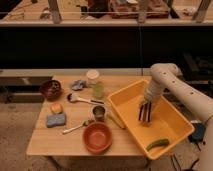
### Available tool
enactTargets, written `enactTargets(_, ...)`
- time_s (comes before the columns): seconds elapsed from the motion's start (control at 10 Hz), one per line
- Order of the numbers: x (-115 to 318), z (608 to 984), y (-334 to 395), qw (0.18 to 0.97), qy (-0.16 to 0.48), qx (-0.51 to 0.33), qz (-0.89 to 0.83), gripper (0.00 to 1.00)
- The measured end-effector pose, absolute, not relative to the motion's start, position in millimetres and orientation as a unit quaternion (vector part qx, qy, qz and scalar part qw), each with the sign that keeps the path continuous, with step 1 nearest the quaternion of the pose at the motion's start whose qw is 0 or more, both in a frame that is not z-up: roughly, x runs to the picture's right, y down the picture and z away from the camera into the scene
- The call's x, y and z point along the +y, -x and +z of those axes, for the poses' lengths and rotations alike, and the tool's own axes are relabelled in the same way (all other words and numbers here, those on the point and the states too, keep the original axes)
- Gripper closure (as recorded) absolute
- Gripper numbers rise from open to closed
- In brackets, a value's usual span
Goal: Wipe tray with eraser
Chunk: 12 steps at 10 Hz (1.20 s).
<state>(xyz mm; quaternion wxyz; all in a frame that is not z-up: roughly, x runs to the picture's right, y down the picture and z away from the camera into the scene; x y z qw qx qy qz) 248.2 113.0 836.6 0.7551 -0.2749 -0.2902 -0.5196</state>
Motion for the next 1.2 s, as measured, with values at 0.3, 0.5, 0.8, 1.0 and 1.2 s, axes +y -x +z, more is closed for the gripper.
enactTargets(0.3,134.2,838.8,-263.1,0.757,0.291,-0.294,-0.505,0.56)
enactTargets(0.5,151.4,830.5,-262.3,0.754,0.296,-0.294,-0.507,0.56)
enactTargets(0.8,173.2,810.2,-262.9,0.745,0.303,-0.285,-0.521,0.56)
enactTargets(1.0,182.3,801.0,-264.9,0.741,0.308,-0.280,-0.527,0.56)
enactTargets(1.2,191.4,794.1,-266.6,0.738,0.311,-0.278,-0.531,0.56)
